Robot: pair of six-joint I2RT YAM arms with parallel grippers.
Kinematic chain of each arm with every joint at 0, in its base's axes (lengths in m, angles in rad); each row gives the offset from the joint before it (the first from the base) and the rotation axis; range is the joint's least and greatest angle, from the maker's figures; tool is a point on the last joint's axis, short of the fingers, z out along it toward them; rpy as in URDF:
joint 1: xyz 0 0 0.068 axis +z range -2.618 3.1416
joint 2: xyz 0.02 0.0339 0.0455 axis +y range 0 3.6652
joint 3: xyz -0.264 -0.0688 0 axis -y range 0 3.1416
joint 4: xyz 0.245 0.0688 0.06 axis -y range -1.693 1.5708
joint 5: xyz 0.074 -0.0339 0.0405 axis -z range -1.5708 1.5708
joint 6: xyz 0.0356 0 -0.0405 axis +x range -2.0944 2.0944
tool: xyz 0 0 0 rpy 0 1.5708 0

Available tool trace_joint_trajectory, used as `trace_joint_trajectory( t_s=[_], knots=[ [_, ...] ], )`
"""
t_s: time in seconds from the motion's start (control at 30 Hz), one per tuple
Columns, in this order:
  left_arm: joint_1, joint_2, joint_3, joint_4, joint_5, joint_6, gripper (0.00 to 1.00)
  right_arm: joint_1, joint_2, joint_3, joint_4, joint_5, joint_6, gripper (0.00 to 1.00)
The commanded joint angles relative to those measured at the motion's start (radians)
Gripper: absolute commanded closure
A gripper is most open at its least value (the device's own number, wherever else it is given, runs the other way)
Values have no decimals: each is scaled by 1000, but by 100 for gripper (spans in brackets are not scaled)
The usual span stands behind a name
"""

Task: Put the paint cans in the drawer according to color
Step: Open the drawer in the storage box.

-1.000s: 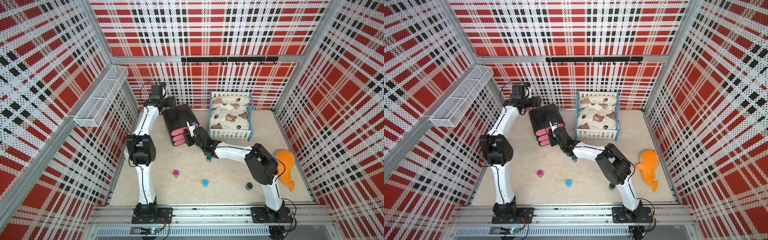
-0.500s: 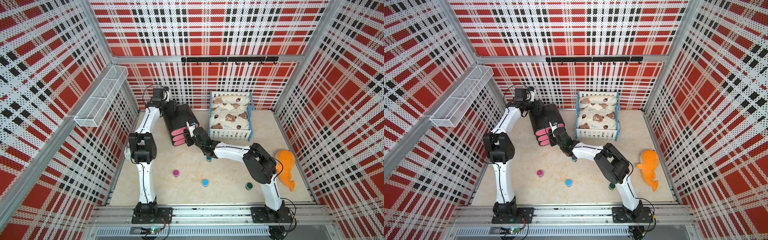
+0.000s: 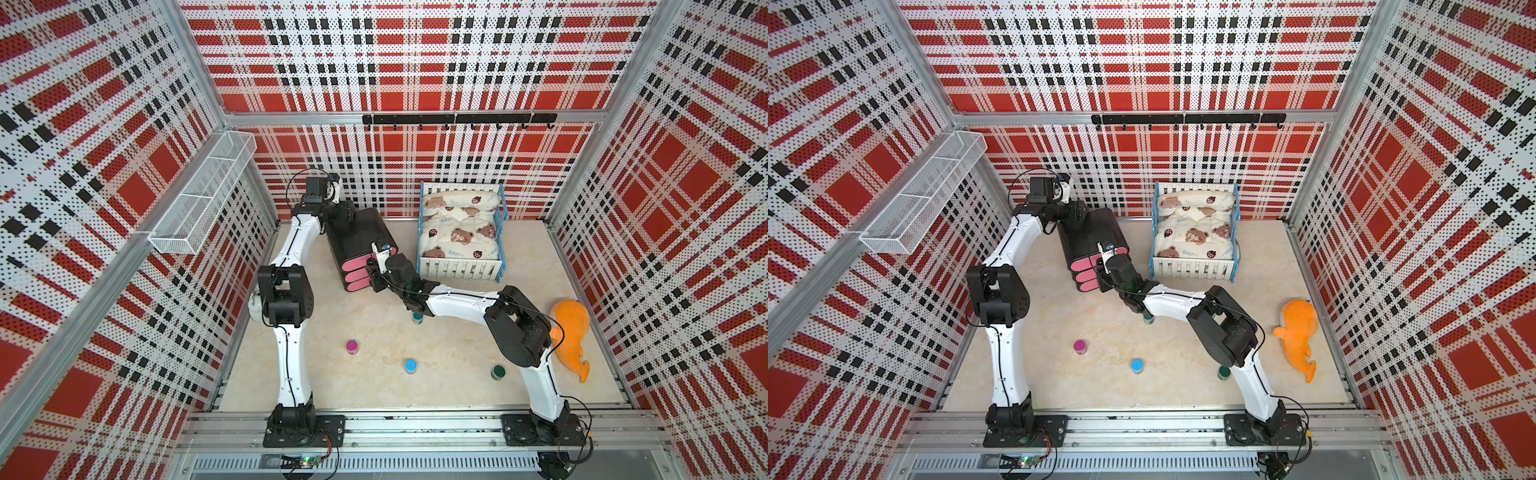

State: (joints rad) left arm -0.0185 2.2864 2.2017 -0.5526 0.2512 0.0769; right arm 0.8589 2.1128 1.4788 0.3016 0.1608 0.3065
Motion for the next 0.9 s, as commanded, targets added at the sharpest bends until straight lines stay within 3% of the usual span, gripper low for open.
trace_joint_trajectory(
  t_s=[0.0, 0.43, 0.87],
  knots=[
    [0, 3, -12, 3, 18, 24, 27, -9, 0, 29, 35, 8, -10, 61],
    [-1, -29, -66, 3, 22, 57, 30, -12, -17, 25, 33, 18, -14, 55],
    [-3, -42, -85, 2, 16, 78, 30, -20, -23, 27, 37, 27, -13, 55]
  ],
)
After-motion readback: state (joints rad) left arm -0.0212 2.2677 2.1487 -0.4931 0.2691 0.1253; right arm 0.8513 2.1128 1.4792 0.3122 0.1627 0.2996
